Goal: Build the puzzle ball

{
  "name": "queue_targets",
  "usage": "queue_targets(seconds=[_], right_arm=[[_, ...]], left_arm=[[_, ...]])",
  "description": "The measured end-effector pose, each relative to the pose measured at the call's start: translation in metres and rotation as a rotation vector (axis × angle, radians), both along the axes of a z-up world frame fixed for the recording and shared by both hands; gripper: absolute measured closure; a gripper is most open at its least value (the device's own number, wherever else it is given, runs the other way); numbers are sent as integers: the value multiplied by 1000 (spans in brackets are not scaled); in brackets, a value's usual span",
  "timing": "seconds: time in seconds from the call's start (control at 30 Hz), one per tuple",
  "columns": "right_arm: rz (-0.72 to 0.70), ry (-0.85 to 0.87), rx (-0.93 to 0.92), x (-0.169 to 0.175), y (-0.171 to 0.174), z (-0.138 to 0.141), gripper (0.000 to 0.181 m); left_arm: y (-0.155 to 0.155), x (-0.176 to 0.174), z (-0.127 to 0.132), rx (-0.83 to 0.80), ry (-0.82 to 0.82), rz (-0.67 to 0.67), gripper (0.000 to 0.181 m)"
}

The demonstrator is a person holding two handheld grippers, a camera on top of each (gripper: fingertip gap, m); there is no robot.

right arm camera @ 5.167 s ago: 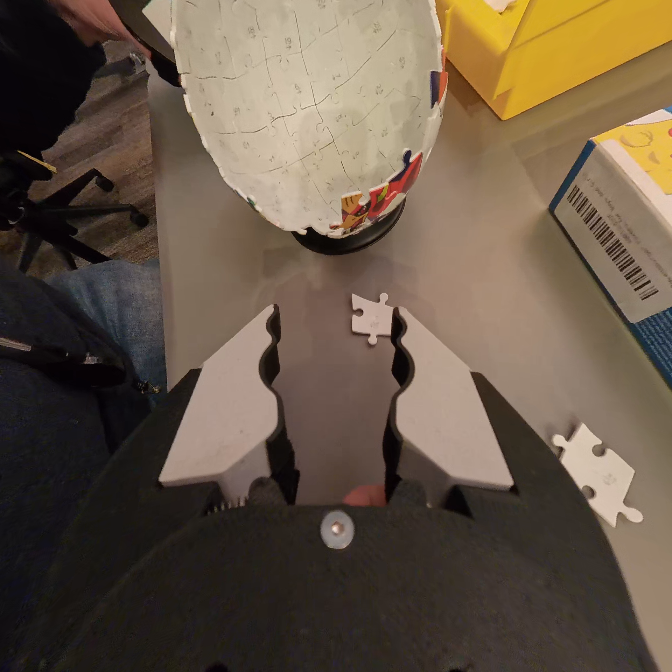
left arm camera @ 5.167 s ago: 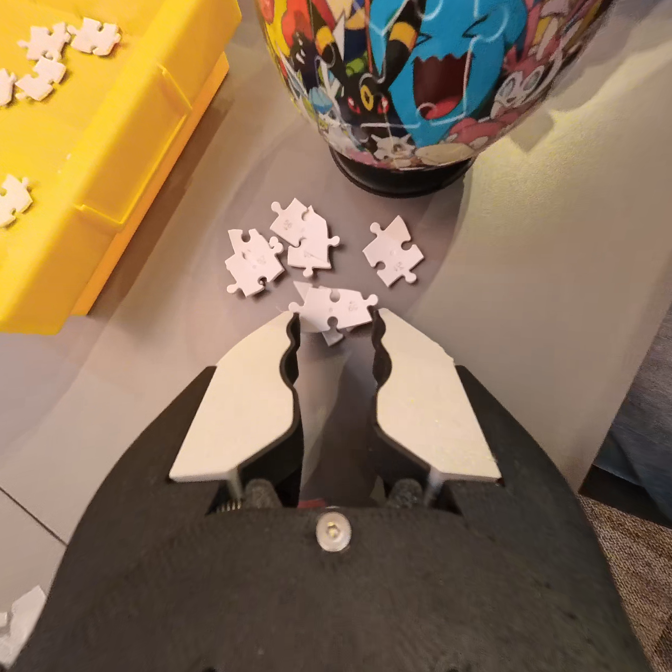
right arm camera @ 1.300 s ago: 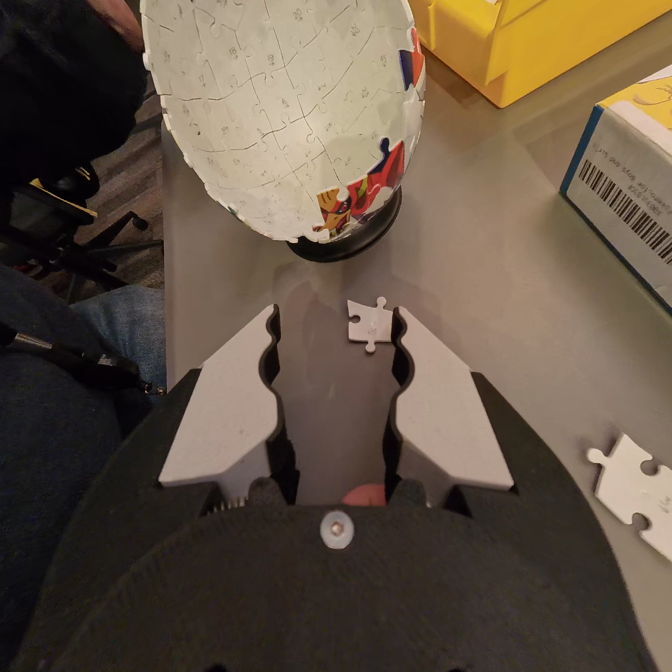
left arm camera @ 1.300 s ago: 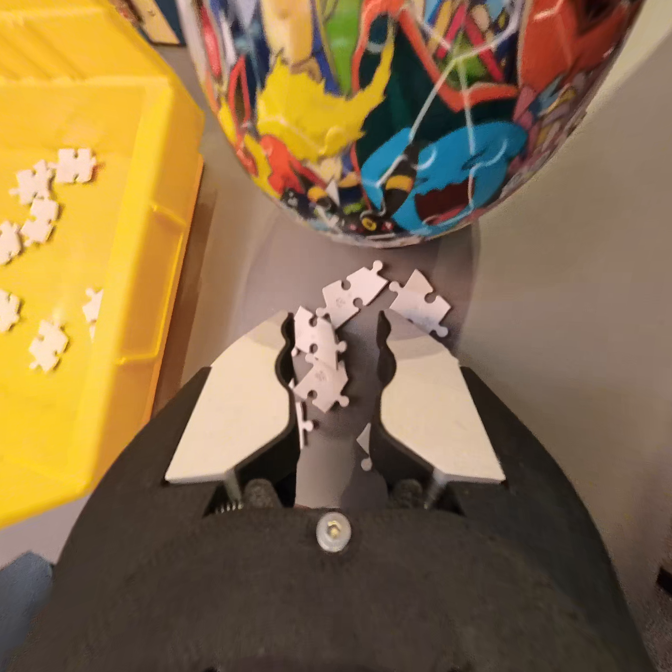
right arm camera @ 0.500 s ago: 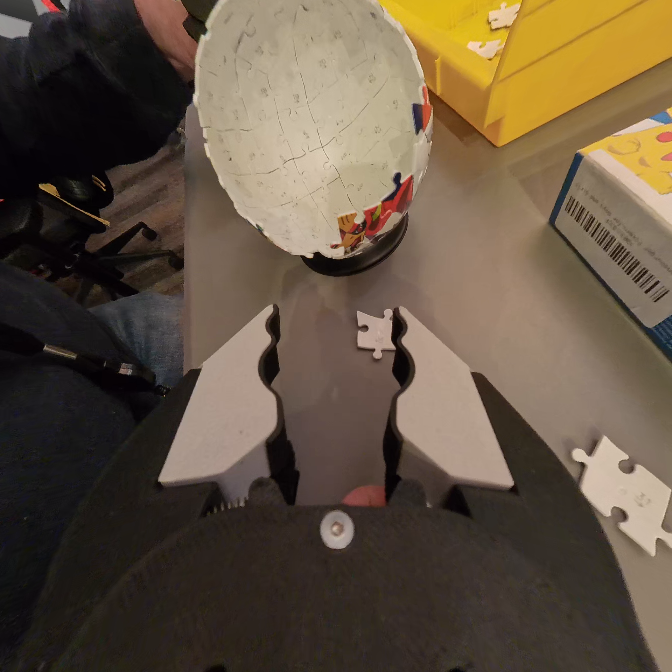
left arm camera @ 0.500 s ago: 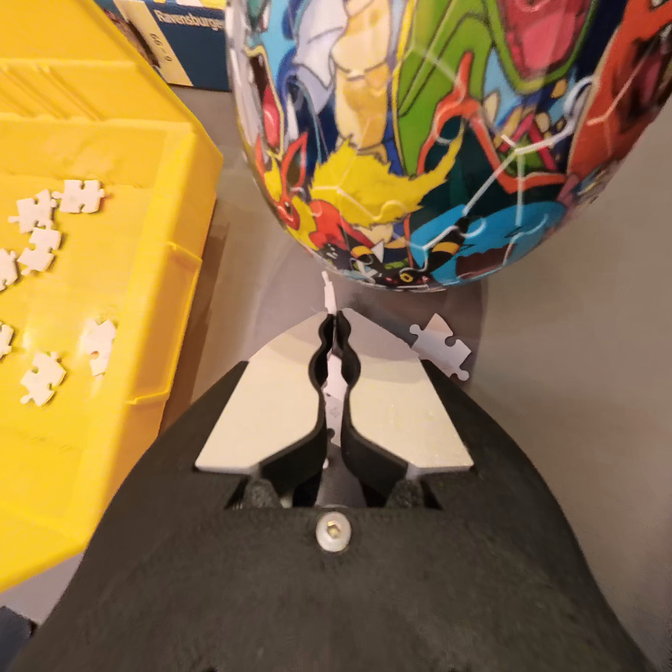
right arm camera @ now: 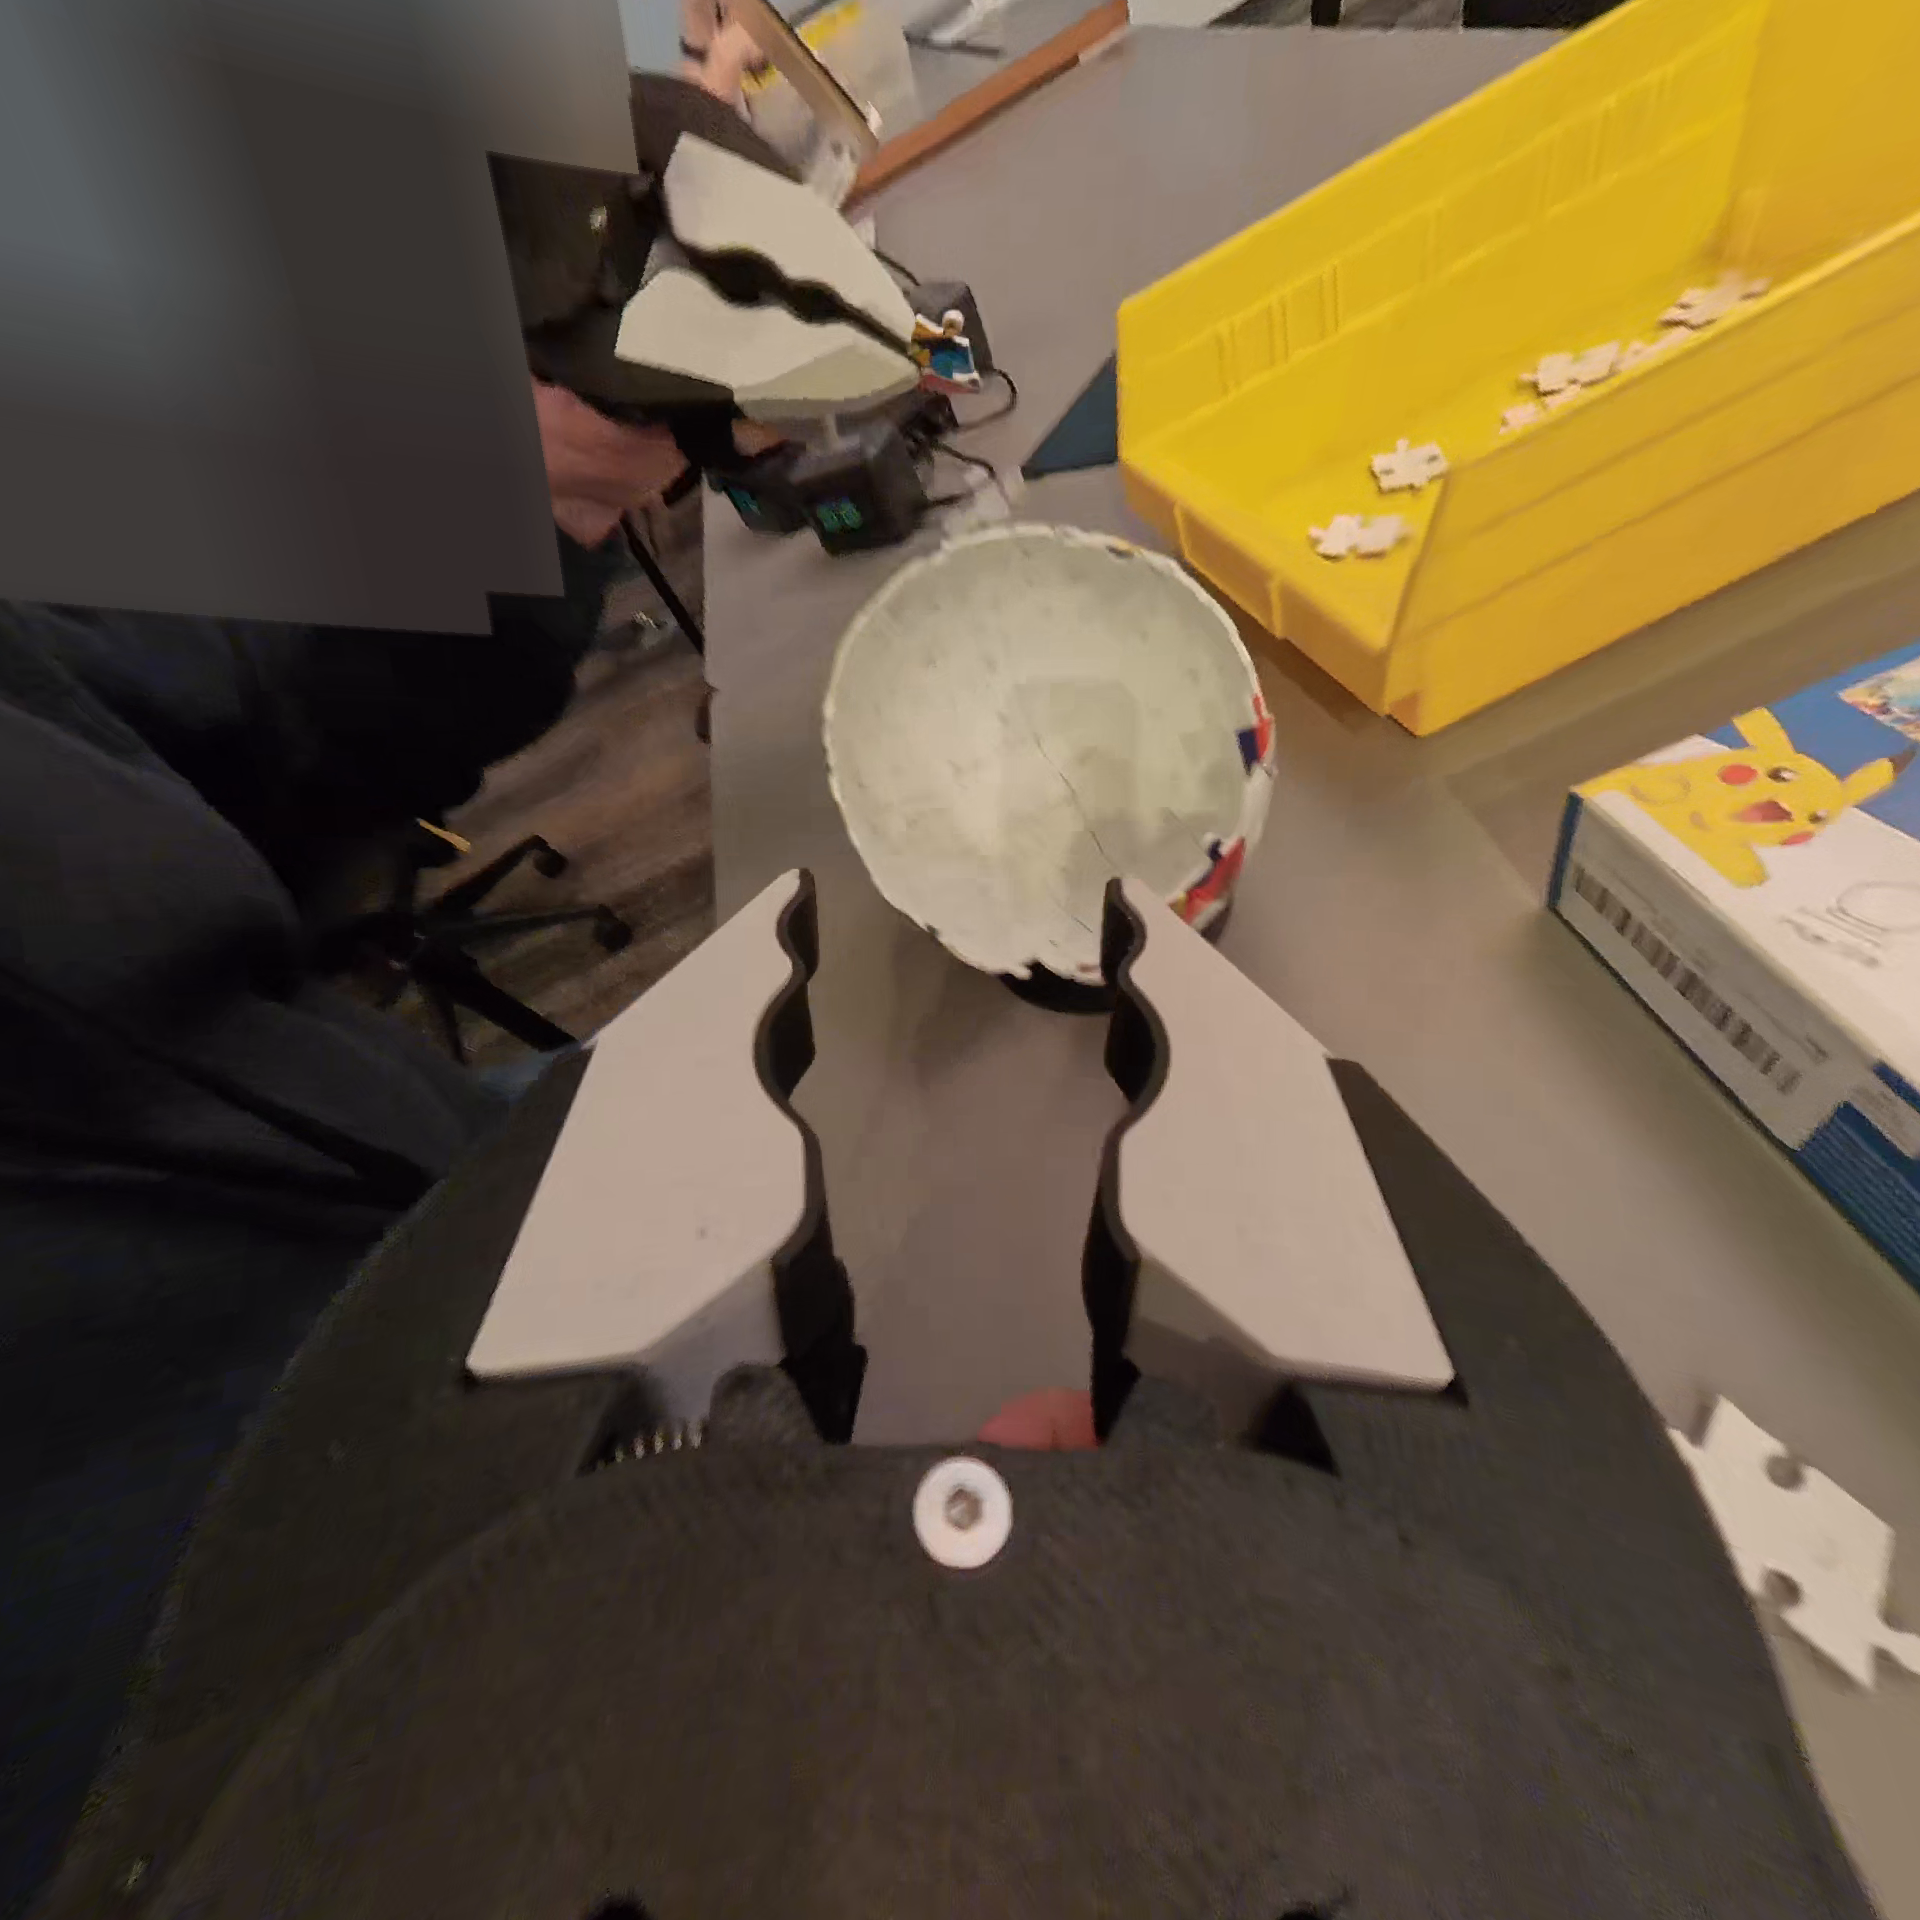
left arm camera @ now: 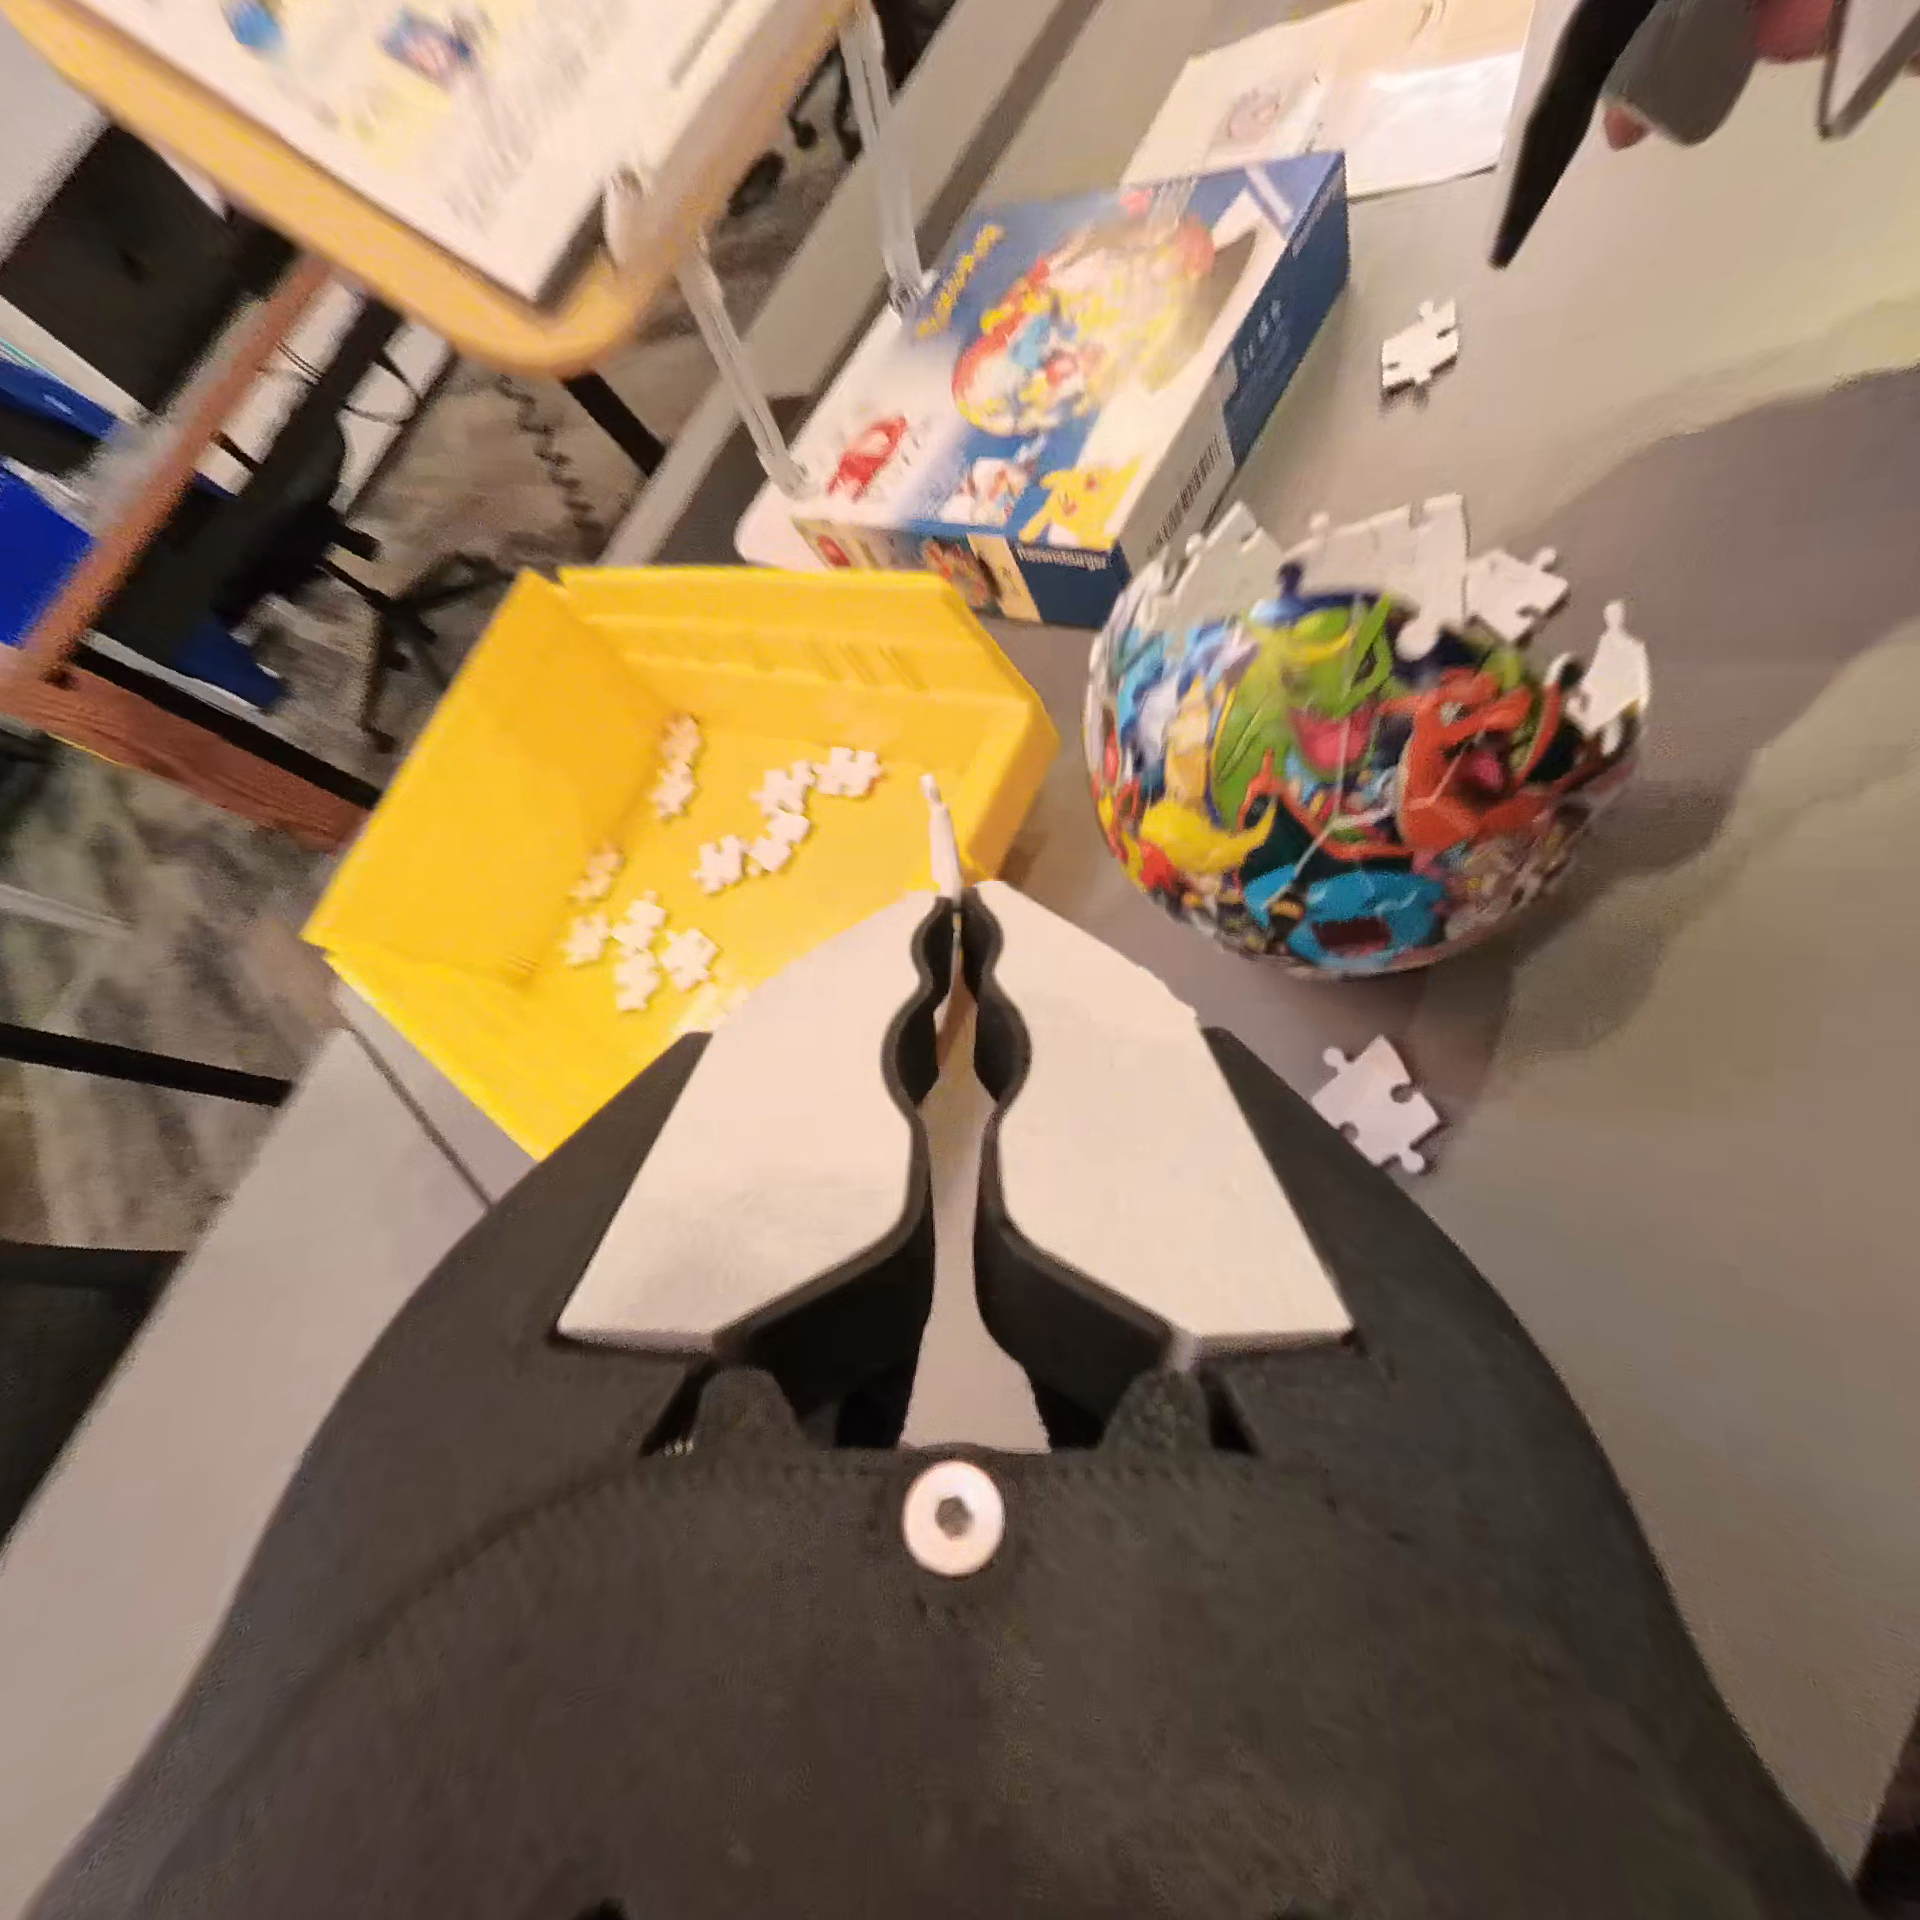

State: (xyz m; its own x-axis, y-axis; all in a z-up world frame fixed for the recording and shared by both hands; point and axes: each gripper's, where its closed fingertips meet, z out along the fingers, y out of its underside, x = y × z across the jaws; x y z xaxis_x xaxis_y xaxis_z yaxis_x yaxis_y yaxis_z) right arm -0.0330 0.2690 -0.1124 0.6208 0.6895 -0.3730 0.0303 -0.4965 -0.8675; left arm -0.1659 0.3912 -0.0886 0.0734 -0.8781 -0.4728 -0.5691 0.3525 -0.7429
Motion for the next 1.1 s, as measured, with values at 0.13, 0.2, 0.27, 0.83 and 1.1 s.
queue_targets(seconds=[0.13,0.2,0.27,0.83,1.1], right_arm=[[-4,98,-34,-14,-5,23,133],[-5,166,-48,-20,-8,35,134],[-38,213,-71,-21,-8,41,138],[-159,420,-262,-27,-8,29,174],[-123,421,-282,-27,-21,18,181]], left_arm=[[-39,24,33,138,-32,-39,180],[-63,40,36,178,-30,-83,180],[-82,56,32,241,-6,-111,180],[-130,111,2,710,109,-177,179],[-146,109,-12,614,112,-213,178]])
